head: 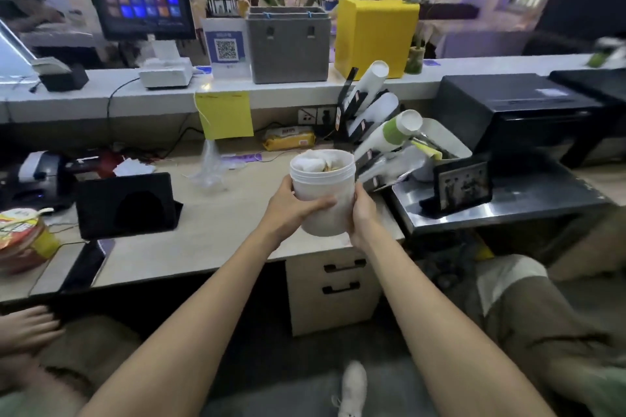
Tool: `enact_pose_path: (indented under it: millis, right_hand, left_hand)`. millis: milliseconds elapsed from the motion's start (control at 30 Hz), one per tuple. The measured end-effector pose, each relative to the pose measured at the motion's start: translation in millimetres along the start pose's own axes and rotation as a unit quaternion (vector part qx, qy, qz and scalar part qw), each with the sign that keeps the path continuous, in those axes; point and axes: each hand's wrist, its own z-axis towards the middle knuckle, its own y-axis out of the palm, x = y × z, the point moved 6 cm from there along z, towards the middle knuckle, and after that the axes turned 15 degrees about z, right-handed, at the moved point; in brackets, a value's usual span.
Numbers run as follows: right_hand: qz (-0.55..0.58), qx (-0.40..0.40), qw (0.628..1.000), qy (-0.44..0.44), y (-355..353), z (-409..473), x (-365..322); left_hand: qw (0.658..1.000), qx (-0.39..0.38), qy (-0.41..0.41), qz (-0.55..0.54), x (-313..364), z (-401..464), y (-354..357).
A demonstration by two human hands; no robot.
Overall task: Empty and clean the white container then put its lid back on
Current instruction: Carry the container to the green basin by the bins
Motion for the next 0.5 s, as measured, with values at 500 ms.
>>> enact_pose_path:
  millis: [500]
  right_hand:
    - [0.070,0.151,0.982,-0.086,-189.1,-241.5,-6.8]
  left_hand:
    - [0.978,-0.176,0.110,0.023,76.2,-208.5,135.6]
